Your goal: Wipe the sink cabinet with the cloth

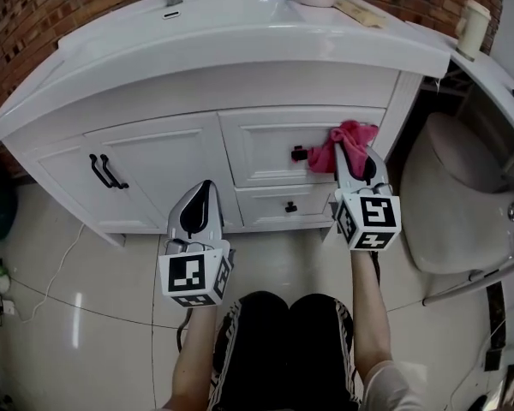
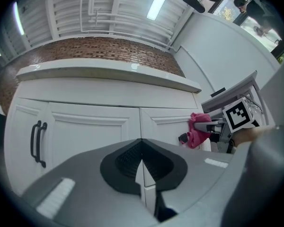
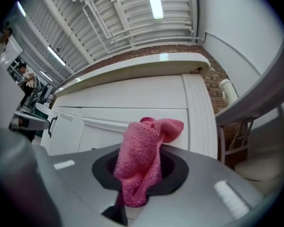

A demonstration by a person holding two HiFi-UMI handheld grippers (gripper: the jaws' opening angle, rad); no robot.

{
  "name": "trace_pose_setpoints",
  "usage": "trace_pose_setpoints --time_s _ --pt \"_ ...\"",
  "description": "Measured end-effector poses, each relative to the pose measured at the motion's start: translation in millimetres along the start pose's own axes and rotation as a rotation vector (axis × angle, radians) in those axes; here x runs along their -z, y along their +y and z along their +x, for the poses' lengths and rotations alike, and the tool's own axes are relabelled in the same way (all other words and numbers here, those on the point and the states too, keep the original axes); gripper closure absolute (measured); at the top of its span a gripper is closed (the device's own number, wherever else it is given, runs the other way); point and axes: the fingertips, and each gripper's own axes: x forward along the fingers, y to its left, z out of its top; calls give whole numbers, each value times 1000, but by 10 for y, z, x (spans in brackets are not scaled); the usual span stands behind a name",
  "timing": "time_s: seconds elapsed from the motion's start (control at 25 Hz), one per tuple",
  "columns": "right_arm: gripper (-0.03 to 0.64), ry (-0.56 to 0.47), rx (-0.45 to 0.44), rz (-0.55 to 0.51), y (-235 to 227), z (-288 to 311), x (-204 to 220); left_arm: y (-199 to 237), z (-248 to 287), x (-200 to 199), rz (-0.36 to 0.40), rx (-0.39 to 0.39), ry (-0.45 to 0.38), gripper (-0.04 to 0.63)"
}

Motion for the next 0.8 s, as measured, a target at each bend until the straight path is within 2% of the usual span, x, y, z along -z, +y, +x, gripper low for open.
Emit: trace_pose_setpoints --time_s 0.16,0.24,0.32,0.4,0.52,0.56,0.64,0.72,0.8 --pt "549 33 57 -79 -255 -144 153 -74 53 29 0 5 3 581" --pt "549 44 96 -70 -291 -223 192 -112 68 46 -3 9 4 581" --pt "551 37 81 -31 -123 -312 193 -136 71 64 -7 11 4 581" --pt "551 16 -40 -8 389 -361 149 -136 66 67 -11 6 -3 581" --pt "551 6 -309 -45 1490 -284 103 -33 5 12 4 -27 -38 581" --pt "551 14 -374 -62 1800 -206 118 36 -31 -5 11 -45 -46 581" --pt "551 38 -428 -83 2185 3 226 184 -98 -2 4 -75 -41 581" --pt "549 76 -411 -81 2280 217 368 283 -134 22 -7 -85 -29 581" --pt "550 99 -403 -128 2267 316 494 319 -147 45 0 -83 -22 581"
